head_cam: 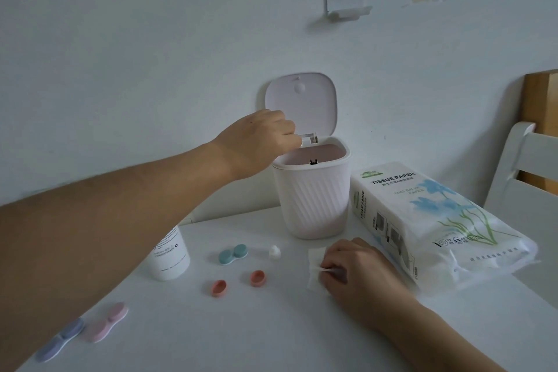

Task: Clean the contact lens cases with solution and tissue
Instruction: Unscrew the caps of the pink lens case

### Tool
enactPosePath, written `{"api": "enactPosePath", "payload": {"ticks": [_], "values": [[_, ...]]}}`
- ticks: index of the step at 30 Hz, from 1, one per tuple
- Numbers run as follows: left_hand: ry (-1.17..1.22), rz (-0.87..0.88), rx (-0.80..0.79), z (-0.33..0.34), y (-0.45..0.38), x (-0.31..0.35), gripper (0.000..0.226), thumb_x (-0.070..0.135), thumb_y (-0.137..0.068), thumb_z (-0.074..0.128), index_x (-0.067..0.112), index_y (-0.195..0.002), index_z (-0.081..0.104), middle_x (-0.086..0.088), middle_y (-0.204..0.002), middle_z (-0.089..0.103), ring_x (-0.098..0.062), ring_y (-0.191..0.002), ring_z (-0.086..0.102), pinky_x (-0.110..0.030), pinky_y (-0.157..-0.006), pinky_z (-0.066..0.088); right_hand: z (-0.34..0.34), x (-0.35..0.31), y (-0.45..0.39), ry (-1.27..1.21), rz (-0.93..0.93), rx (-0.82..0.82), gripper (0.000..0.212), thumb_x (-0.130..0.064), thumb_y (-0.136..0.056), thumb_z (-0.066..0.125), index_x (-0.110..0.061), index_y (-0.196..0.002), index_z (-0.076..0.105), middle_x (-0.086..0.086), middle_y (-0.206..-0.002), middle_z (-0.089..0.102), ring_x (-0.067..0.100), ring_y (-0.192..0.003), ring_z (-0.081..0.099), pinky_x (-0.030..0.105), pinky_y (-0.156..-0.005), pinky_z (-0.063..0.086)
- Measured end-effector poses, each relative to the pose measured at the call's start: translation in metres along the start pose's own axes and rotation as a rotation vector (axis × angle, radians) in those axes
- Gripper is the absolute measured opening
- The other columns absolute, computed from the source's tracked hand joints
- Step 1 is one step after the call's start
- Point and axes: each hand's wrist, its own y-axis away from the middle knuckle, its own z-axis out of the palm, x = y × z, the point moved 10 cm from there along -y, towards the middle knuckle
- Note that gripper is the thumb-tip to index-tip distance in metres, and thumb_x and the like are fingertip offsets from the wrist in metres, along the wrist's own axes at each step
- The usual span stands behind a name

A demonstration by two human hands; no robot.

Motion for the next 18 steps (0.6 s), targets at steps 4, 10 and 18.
{"api": "enactPosePath", "payload": {"ticks": [4, 10, 18], "values": [[0.234, -0.229, 0.01, 0.004, 0.002, -0.023, 0.014, -0.004, -0.088, 0.061, 0.006, -0.092, 0.069, -0.01, -0.084, 0.064, -0.032, -0.078, 0.055, -0.046, -0.071, 0.048, -0.001, -0.001, 0.0, 0.013, -0.004, -0.006, 0.015, -0.036, -0.088, 0.061, -0.024, -0.089, 0.071, -0.018, -0.096, 0.063, 0.006, -0.094, 0.048, 0.026, -0.084, 0.043], [0.933, -0.883, 0.235, 0.014, 0.042, -0.059, 0.011, 0.015, -0.084, 0.076, 0.018, -0.092, 0.069, 0.009, -0.084, 0.071, 0.0, -0.065, 0.059, -0.014, -0.064, 0.047, -0.003, -0.002, 0.001, -0.009, -0.016, 0.002, 0.013, -0.034, -0.087, 0.063, -0.023, -0.086, 0.071, -0.018, -0.09, 0.062, 0.005, -0.09, 0.047, 0.026, -0.08, 0.043], [1.362, -1.15, 0.292, 0.016, 0.133, -0.011, 0.017, 0.035, -0.07, 0.078, 0.025, -0.084, 0.076, -0.003, -0.077, 0.076, -0.009, -0.064, 0.059, -0.029, -0.069, 0.048, -0.022, -0.01, 0.003, -0.144, 0.002, 0.135, 0.007, -0.014, -0.084, 0.075, -0.02, -0.082, 0.075, -0.009, -0.086, 0.069, 0.013, -0.088, 0.062, 0.028, -0.082, 0.049]]}}
